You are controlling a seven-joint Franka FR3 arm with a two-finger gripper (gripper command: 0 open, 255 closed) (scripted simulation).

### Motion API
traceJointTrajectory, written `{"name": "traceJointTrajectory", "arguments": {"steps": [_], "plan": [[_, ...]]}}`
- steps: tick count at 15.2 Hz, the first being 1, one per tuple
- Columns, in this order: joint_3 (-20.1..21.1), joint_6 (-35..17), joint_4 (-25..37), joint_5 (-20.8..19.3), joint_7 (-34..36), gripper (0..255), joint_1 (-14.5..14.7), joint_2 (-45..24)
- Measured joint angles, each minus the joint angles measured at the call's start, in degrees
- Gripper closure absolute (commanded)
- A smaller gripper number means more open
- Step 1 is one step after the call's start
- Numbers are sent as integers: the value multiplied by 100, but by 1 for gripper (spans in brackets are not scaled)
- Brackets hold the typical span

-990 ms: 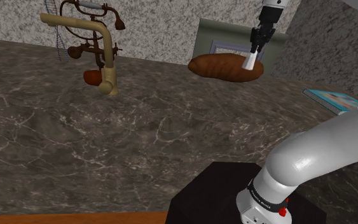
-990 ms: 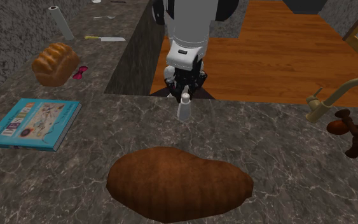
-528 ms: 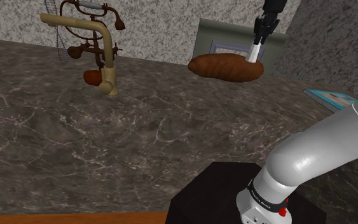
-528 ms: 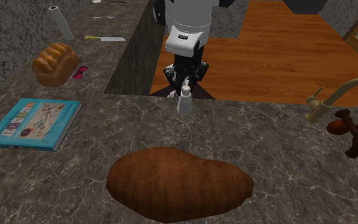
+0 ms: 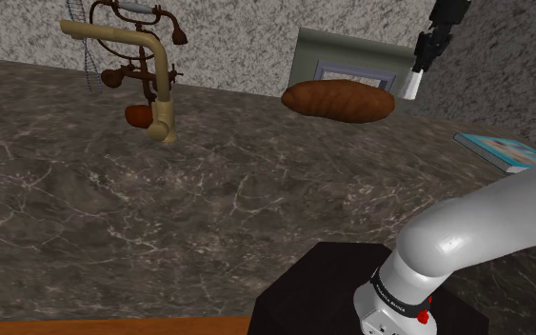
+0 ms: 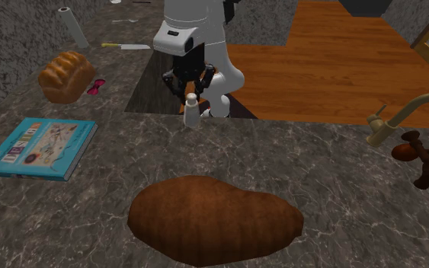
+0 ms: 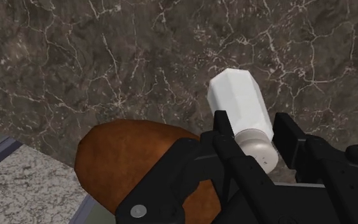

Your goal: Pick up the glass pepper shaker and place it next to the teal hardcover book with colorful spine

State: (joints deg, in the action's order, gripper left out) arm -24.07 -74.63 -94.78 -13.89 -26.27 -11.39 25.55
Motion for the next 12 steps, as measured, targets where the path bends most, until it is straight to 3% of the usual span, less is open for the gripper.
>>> {"name": "traceJointTrajectory", "arguments": {"steps": [12], "plan": [[-1093,134,57,-639,-1553,255,-348,489]]}}
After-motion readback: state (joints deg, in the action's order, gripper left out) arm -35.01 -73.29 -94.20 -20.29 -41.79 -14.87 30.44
